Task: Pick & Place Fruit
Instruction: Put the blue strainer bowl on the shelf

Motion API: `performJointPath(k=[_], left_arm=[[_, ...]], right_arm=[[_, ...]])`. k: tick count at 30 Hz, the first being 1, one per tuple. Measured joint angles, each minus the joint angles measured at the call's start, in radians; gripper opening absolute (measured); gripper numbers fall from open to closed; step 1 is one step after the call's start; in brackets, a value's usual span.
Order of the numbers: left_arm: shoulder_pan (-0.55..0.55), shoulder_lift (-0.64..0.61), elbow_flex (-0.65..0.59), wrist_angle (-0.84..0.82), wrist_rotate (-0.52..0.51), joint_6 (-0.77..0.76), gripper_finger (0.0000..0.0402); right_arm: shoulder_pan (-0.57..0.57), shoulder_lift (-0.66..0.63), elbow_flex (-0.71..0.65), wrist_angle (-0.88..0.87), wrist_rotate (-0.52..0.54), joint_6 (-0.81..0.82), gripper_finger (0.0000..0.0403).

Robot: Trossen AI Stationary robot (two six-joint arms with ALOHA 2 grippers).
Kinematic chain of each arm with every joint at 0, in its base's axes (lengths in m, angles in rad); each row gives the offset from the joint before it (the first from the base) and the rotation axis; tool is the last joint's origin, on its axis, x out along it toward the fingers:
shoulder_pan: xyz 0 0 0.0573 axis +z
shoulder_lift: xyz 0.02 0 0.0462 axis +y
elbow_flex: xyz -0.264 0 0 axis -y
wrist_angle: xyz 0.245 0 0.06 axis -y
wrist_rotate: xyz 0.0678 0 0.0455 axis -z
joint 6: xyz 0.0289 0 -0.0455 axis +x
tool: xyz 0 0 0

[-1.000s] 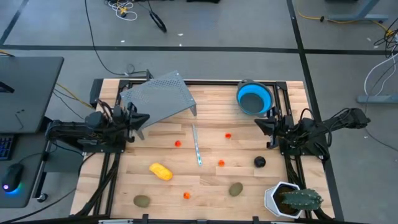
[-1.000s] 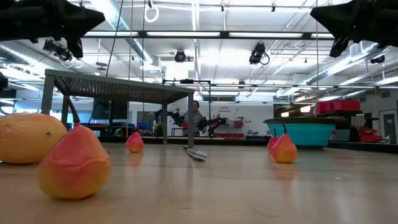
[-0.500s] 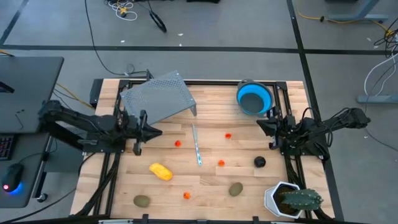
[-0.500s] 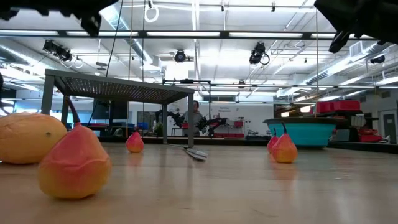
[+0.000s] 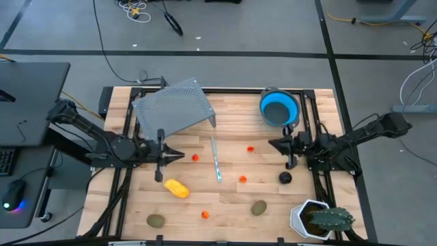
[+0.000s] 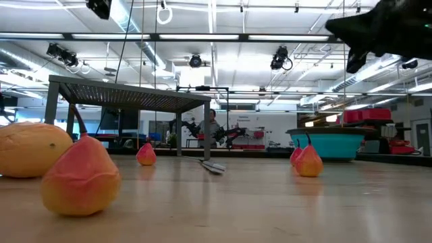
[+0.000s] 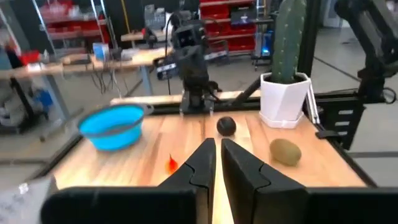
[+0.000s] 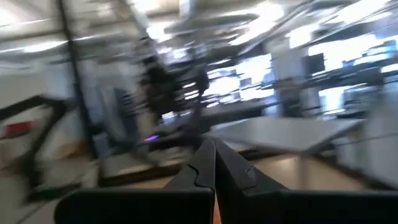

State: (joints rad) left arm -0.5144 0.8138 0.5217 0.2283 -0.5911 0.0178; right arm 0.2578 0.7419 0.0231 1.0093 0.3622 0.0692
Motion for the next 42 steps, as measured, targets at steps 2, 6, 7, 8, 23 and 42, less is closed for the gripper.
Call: performJointPath(k=[2, 6, 7, 8, 23, 42], left_arm=[[-0.001, -0.003, 0.000, 0.063, 0.014, 0.053, 0.0036], [-0.001, -0.003, -0.010, 0.209, 0.091, 0.179, 0.0036], [-0.001, -0.003, -0.016, 0.240, 0.110, 0.206, 0.0036], [-0.001, -0.003, -0.022, 0.265, 0.120, 0.226, 0.0036], [0.076, -0.038, -0.278, 0.696, 0.094, 0.228, 0.0037], [0.257, -0.083, -0.298, 0.618, 0.426, 0.065, 0.0037]], right_arm=[[-0.013, 0.035, 0.051, -0.006, 0.008, -0.027, 0.0002], [-0.050, 0.110, 0.239, -0.265, 0.031, -0.033, 0.0009], [-0.058, 0.137, 0.299, -0.374, 0.091, -0.033, 0.0011], [-0.066, 0.162, 0.356, -0.484, 0.151, -0.031, 0.0011], [-0.381, 0.386, 0.710, -1.243, 0.160, 0.266, 0.0075], [-0.611, 0.556, 0.710, -1.376, 0.096, 0.324, 0.0140]])
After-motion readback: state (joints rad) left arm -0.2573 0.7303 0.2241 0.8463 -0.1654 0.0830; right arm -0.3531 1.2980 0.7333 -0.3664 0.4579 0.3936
